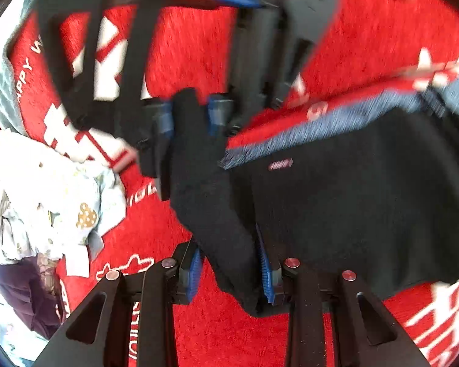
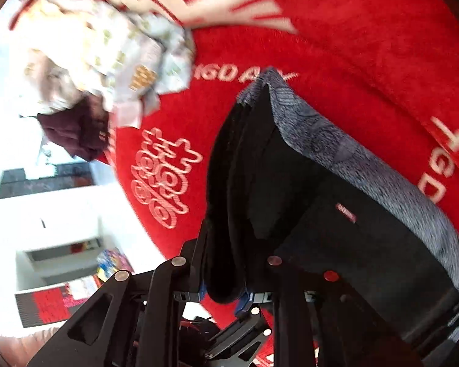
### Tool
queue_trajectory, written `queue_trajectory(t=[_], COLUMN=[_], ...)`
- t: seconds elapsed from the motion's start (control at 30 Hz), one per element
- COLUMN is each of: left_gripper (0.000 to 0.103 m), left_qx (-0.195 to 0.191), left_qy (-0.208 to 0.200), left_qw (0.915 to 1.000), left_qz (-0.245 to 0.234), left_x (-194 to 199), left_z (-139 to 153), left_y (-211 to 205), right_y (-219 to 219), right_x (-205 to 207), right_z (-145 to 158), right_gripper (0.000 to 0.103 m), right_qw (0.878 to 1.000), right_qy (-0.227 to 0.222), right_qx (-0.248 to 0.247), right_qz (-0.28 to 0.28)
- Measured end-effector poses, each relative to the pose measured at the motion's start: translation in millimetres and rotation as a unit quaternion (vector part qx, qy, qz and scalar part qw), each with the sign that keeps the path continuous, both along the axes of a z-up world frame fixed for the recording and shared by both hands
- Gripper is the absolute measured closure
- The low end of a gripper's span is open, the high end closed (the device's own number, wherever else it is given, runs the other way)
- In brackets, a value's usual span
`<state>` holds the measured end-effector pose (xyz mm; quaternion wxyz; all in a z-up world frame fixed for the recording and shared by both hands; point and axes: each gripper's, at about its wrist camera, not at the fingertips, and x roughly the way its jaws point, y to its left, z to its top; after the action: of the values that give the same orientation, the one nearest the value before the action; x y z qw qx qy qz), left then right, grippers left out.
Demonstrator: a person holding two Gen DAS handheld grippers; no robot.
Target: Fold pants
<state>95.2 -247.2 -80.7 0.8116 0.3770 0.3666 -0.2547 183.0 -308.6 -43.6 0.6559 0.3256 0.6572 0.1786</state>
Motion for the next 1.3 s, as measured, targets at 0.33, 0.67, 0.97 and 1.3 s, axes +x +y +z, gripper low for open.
queue_trajectory(t=[0.33,0.67,0.97,1.3], left_gripper=[0.07,0.07,0.07,0.056], left_qx=[-0.091,-0.089,-0.006,0.005], left_qy=[-0.025,0.011,0.047,0.101], left_qw=[0.9917,0.9733,0.968,0.9584], left_qz=[-0.087,-0.211,-0.246,-0.267], left_x=[-78,-189,-256,-239], left_z=[98,88,8,37], left_y=[-66,-182,-248,-214], right_y=[-105,-231,-298,-287], right_x=[-124,-290,-378,-389], right_z=[96,83,-19,-51], right_gripper=[0.082,0.082,0.082,0.082], right_qw=[0.981,0.946,0.924,0.927], right_qy=[-0.129,-0.141,-0.082,-0.048], right_qx=[0.055,0.041,0.046,0.016], right_qz=[-0.137,-0.29,-0.37,-0.373])
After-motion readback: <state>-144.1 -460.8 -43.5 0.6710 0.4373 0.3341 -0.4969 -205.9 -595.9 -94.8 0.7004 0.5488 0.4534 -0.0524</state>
